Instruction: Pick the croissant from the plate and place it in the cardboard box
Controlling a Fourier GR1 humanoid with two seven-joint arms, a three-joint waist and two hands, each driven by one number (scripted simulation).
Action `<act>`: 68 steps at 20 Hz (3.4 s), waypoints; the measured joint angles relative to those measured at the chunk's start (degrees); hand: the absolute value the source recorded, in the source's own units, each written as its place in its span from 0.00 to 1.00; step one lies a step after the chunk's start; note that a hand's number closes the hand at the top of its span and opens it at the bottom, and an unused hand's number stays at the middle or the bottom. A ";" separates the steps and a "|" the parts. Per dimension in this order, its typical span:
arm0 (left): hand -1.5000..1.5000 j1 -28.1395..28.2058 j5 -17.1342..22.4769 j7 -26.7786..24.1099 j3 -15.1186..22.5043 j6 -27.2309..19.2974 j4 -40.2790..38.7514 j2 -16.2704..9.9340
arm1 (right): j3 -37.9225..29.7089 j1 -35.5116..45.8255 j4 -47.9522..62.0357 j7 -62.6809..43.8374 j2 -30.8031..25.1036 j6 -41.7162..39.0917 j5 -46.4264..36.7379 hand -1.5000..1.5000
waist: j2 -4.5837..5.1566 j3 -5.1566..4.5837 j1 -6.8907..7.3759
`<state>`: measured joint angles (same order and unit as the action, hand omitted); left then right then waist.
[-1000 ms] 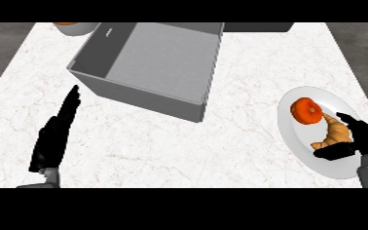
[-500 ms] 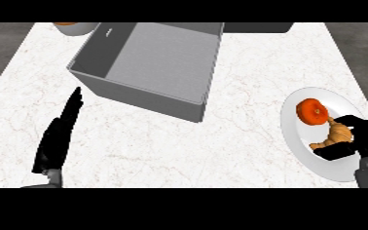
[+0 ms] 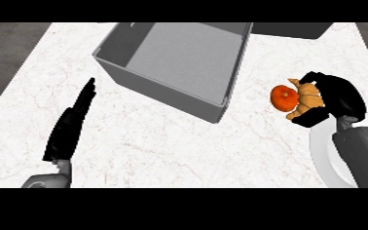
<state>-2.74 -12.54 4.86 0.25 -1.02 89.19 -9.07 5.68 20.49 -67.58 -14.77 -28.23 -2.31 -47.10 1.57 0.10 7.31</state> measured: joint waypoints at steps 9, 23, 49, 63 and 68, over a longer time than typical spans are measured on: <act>0.50 -2.41 0.08 0.12 0.53 0.98 -1.18 -0.03 | 4.55 20.12 11.16 22.26 -1.35 -3.93 0.09 1.00 | 0.76 0.10 1.37; 0.50 -0.92 0.16 0.99 -1.18 -0.12 -0.79 -0.22 | -5.57 43.16 30.55 47.41 7.96 -12.08 16.52 1.00 | -0.20 -0.02 -2.25; 0.50 -2.12 -0.61 -0.23 -0.88 0.25 -1.95 0.22 | -4.22 65.32 59.24 37.05 27.47 -1.03 10.20 0.00 | 0.65 -0.25 -0.84; 0.50 -4.34 -0.93 0.73 0.12 0.71 -2.02 0.84 | -11.12 62.10 61.31 36.64 28.20 3.12 18.50 0.00 | 1.27 -0.14 1.23; 0.50 -4.06 -1.07 0.53 0.11 0.45 -1.77 0.97 | -18.10 61.89 60.08 37.47 27.59 4.02 25.37 0.00 | 1.41 -0.10 0.70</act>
<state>-6.80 -13.61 5.39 0.36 -0.57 87.42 -8.10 -12.42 82.39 -7.50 22.70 -0.64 1.71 -21.73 2.98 0.01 8.02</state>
